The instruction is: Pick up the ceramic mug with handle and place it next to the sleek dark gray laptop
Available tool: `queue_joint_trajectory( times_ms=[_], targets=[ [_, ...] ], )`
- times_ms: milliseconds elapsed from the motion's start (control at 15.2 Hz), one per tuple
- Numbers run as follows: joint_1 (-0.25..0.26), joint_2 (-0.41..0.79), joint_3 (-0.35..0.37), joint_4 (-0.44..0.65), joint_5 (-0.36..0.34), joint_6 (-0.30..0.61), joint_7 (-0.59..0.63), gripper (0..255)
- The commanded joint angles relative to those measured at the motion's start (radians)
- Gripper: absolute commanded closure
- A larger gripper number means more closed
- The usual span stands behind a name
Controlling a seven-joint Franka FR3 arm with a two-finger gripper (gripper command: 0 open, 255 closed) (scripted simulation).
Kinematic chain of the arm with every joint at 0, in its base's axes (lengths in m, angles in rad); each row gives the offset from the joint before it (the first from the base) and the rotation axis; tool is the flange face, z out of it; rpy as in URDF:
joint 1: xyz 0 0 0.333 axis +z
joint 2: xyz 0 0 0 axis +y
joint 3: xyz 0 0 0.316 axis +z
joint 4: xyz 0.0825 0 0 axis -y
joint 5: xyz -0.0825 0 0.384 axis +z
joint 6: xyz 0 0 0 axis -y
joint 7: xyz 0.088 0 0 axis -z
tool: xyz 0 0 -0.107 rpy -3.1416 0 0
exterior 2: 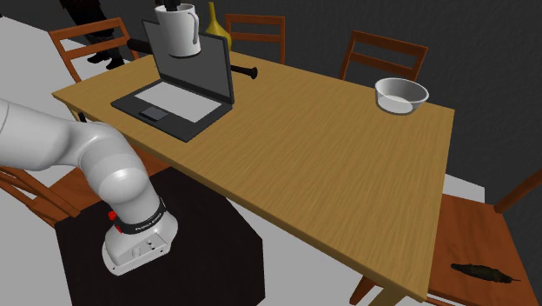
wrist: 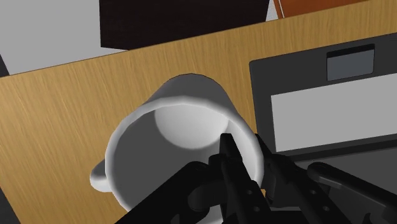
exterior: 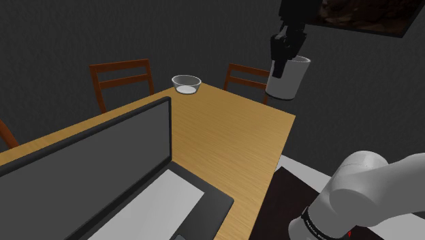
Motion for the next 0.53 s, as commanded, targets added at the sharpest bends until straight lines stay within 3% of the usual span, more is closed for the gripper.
queue_joint_trajectory(
  times_ms=[0, 462],
  targets=[
    [0.002, -0.015, 0.004, -0.036, 0.005, 0.021, 0.004, 255],
    [0.010, -0.068, 0.006, -0.172, 0.014, 0.105, 0.002, 255]
  ],
)
